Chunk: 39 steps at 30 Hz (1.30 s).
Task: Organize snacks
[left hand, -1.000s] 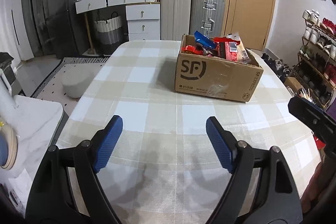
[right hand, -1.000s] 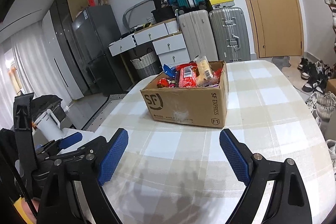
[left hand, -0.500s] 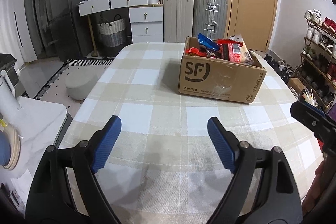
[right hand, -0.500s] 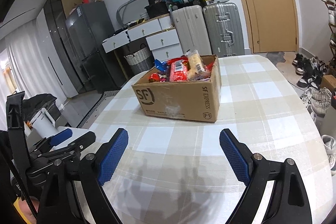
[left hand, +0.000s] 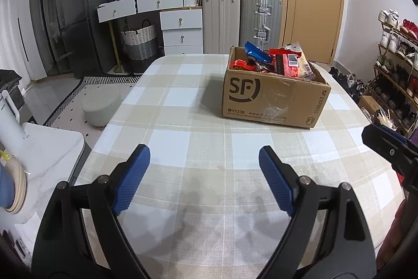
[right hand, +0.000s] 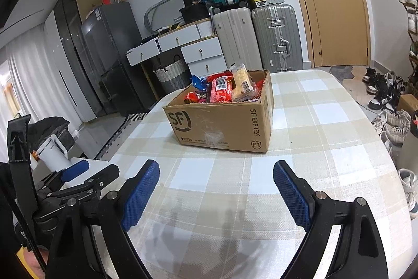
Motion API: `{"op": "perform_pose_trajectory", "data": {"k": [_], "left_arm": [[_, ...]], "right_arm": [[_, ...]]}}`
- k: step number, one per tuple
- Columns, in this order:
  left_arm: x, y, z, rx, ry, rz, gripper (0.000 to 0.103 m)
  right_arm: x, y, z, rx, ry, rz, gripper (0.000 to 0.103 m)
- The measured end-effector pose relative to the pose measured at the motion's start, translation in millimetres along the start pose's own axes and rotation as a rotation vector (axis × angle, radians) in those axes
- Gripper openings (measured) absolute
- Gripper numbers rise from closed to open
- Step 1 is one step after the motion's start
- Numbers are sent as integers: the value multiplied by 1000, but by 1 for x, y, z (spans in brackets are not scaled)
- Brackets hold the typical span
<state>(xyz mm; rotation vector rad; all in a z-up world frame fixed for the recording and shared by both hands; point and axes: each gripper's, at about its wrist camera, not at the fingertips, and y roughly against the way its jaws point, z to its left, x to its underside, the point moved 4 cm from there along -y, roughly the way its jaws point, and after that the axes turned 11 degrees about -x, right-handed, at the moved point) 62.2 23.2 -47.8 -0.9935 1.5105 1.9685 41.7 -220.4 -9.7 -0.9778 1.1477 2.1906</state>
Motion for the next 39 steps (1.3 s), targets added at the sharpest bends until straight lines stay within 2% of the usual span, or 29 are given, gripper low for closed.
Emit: {"op": "perform_pose_trajectory", "data": {"k": [39], "left_arm": [[1,-2,1,4,10,15,84]], "right_arm": [[1,1,2,7,10,10,90]]}}
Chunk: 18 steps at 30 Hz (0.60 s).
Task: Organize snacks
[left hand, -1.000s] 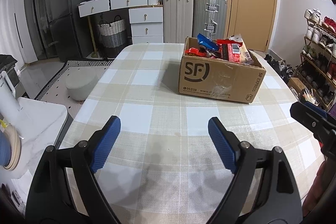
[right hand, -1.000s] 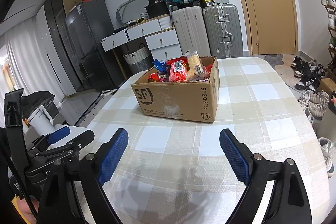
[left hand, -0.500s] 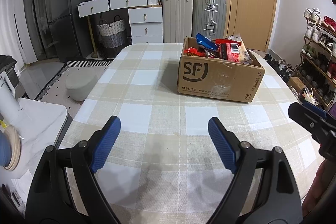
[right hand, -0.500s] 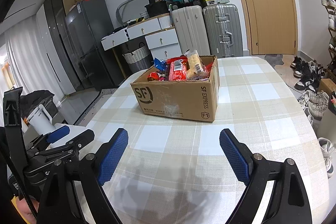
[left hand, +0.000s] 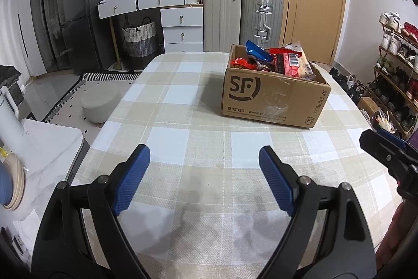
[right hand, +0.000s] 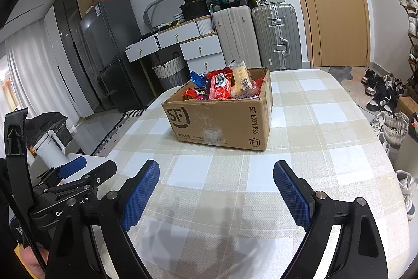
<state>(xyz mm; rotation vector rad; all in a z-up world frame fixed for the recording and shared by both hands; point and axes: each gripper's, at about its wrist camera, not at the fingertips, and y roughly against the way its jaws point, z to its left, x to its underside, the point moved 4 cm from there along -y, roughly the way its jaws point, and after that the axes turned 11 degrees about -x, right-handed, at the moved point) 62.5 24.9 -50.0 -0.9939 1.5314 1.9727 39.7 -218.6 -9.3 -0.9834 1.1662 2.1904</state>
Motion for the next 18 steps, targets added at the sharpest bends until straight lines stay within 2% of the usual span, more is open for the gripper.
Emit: {"op": "perform_pose_trajectory", "data": {"k": [10,14,16,17,18], "left_arm": [[0,-2,2,9,5,6,84],[-1,1,0,-29,-3,-27,84],[-2,4,1,-44,0,-49,89],[-3,4,2,-47,0,-52,100],[-3,5,2,-50,1,-55,102]], "right_arm": [[1,0,-1,1,-1,1,90],[2,0,-2,1,-3,1,90],[2,0,-2,0,-3,2,90],[1,0,-2,1,-2,2,90],[1,0,-2,2,-2,1,90]]}}
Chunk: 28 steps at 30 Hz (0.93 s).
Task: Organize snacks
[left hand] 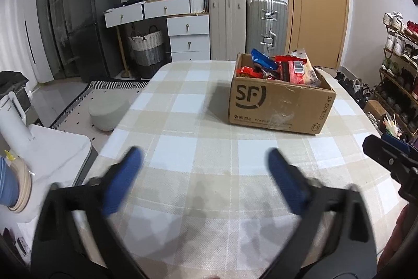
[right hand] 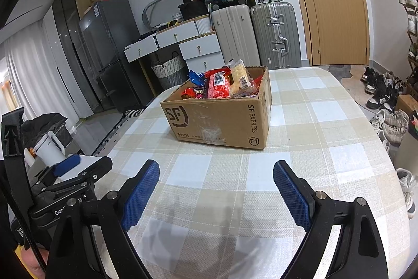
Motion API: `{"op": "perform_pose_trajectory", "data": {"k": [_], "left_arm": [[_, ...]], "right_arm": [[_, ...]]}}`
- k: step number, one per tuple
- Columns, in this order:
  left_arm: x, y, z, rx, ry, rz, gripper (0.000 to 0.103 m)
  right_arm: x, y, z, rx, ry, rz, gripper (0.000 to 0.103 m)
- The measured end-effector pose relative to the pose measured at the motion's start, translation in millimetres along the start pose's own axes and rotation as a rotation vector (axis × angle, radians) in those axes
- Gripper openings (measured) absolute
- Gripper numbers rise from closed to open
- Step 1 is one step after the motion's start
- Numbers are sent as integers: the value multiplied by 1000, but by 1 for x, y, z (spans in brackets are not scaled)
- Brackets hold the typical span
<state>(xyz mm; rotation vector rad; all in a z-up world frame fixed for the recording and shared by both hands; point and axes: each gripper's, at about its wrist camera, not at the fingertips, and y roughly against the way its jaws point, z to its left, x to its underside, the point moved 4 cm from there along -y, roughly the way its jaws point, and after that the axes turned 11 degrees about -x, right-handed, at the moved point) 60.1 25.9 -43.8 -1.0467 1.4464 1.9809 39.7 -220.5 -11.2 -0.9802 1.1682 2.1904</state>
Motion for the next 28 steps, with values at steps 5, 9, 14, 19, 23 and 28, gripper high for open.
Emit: {"op": "perform_pose_trajectory", "data": {"k": [5,9,14,19,23,28], "left_arm": [[0,0,0,-4,-4,4,102],[2,-5,-1,9,-7,39,102],[4,-10,1,27,10,62,102],[5,-10,0,39,3,64,102],[5,-8,-2,33,-10,47,102],[4,-6,-5,23,-27,31,102]], "right_arm": [[1,0,-1,-1,-1,0,90],[4,0,-3,1,0,-2,90],[4,1,-3,1,-2,-2,90],[3,0,-3,1,0,-2,90],[3,1,-3,1,0,-2,90],[4,1,-4,1,-2,-2,90]]}}
